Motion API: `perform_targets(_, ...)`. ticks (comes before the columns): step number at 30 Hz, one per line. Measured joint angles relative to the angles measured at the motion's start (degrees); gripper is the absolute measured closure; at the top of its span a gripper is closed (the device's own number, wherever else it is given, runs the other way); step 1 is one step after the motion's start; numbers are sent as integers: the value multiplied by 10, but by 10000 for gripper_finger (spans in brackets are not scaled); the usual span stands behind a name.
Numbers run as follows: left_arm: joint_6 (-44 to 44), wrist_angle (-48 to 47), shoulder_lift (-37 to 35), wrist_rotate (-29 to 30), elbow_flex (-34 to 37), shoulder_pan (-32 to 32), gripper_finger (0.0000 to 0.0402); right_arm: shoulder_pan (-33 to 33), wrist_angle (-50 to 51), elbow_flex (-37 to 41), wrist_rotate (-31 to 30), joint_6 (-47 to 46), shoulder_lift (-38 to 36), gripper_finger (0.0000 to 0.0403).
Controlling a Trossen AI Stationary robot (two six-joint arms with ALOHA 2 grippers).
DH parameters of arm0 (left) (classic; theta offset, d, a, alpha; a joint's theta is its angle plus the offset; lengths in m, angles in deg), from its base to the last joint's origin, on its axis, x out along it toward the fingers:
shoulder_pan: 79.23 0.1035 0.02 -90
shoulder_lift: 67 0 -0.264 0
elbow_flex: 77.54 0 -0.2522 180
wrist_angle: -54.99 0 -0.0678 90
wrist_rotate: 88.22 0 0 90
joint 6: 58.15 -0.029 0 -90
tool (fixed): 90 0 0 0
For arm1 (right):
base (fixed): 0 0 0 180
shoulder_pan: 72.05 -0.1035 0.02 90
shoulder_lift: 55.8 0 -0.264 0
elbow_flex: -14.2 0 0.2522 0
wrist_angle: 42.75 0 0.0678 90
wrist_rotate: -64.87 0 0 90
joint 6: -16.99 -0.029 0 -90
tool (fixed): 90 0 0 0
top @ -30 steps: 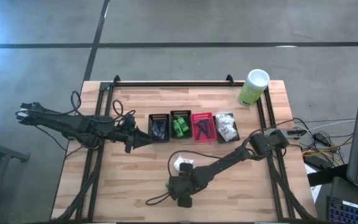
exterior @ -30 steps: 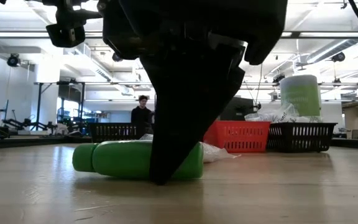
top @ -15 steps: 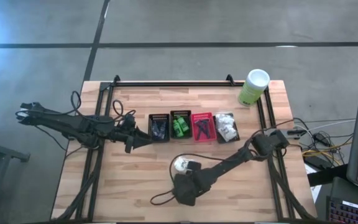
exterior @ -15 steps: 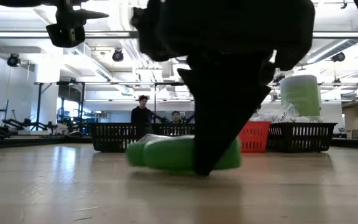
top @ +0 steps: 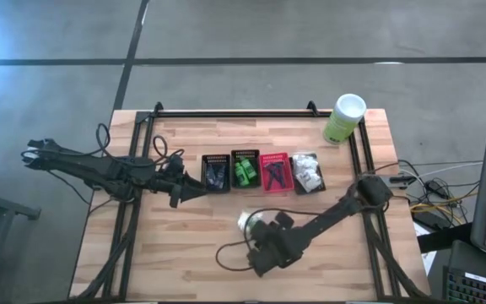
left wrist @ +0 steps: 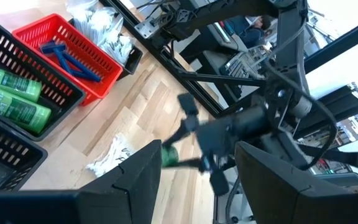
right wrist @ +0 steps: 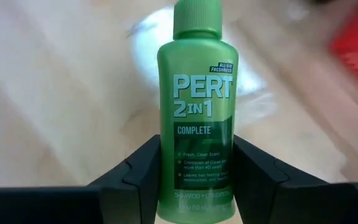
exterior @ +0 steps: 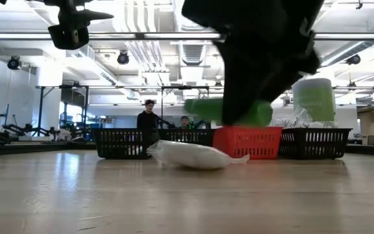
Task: Pick & Place Travel size toiletries
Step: Put the green shampoo into the middle black basket
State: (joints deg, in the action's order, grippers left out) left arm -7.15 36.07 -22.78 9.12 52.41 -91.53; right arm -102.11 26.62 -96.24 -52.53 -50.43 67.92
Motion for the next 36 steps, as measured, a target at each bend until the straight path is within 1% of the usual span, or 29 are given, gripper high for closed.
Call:
perform_targets(2, 0, 0, 0, 0, 0, 0, 193, -2, 6, 19, -38, -76, -21, 253)
perform_targets(6, 0, -1, 0, 0, 0, 0, 193, -5, 7, 64, -135, -246, -76, 250)
perform_targets(8, 0, -1, 0, 0, 0, 0, 193, -2, 1, 88, -163, -314, -111, 251)
perform_targets(10, 0, 0, 0, 0, 0, 0, 193, 8, -10, 115, -172, -343, -143, 252)
perform_targets(13, 0, -1, 0, 0, 0, 0, 193, 36, -55, 161, -161, -332, -194, 251)
perform_targets(16, 0, -3, 0, 0, 0, 0, 193, 81, -137, 206, -126, -281, -243, 246)
perform_targets(19, 0, -4, 0, 0, 0, 0, 193, 142, -237, 253, -60, -211, -273, 246)
perform_targets(21, 0, -4, 0, 0, 0, 0, 193, 186, -307, 282, -6, -165, -281, 248)
perform_targets(23, 0, -4, 0, 0, 0, 0, 193, 226, -371, 302, 35, -131, -281, 250)
perform_targets(25, 0, -4, 0, 0, 0, 0, 193, 255, -391, 310, 50, -114, -275, 250)
perform_targets(28, 0, -4, 0, 0, 0, 0, 193, 281, -393, 313, 61, -103, -271, 241)
perform_targets(32, 0, -4, 0, 0, 0, 0, 193, 300, -397, 314, 76, -80, -271, 233)
perform_targets(36, 0, -4, 0, 0, 0, 0, 193, 314, -396, 316, 82, -76, -270, 236)
